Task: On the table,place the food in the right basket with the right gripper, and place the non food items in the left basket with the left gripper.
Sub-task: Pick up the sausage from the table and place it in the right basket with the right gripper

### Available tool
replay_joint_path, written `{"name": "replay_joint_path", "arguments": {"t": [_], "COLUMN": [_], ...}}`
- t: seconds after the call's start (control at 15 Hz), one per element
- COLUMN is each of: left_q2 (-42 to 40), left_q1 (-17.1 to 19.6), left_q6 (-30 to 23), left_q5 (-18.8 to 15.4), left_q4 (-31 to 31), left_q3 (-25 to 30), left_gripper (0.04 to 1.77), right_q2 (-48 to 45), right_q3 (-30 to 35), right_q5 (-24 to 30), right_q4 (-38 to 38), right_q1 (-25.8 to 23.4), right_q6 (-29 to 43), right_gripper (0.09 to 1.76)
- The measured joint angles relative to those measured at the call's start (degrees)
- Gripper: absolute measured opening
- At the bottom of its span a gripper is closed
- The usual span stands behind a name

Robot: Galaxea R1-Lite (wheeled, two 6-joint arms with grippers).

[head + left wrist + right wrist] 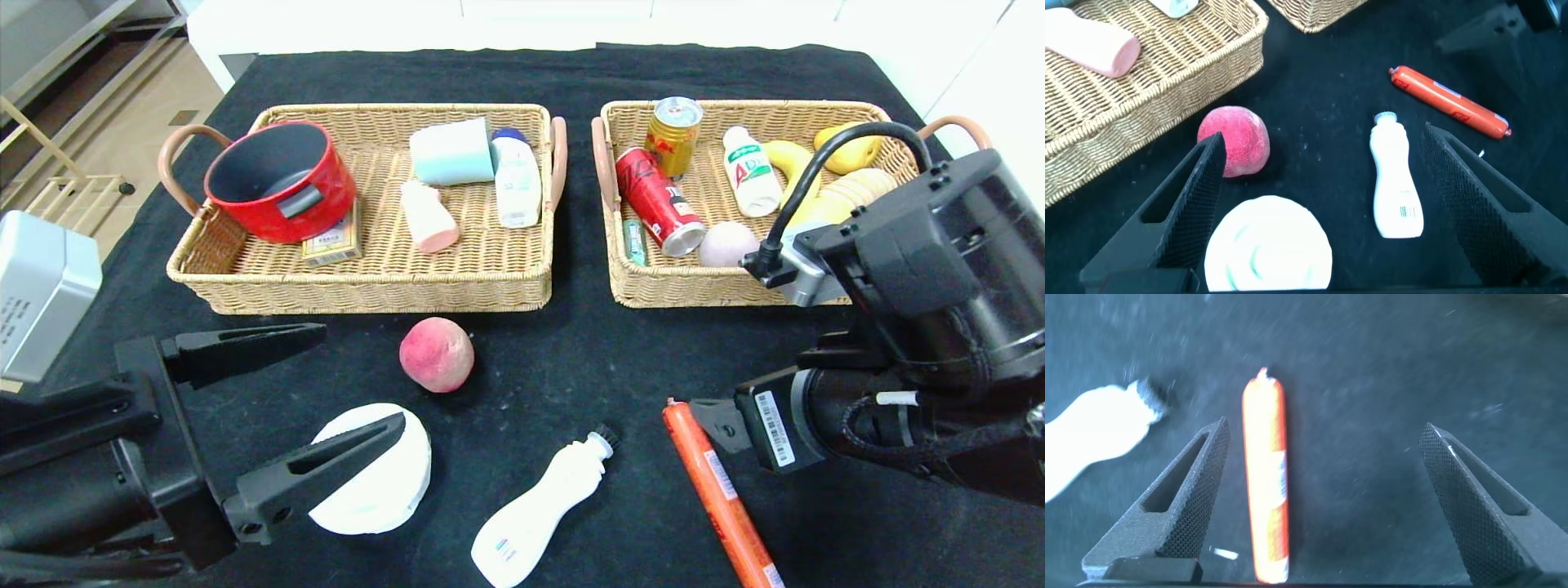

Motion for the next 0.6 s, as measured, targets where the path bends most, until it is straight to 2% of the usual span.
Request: {"name": "replay_joint_path", "arguments": {"t": [0.6], "left_q2": [0.32], "left_q1": [-0.02], "left_q6": [0.02], "left_q5": [-0.02], "left_q4": [0.09], "left_q3": [0.04], "left_gripper": [1.72], "right_q2": [2.35], "right_q3": [3.67], "right_q5": [1.84], "right_q4": [-0.05], "right_q1": [3.56], "right_q6": [1.93], "right_gripper": [1.7]}}
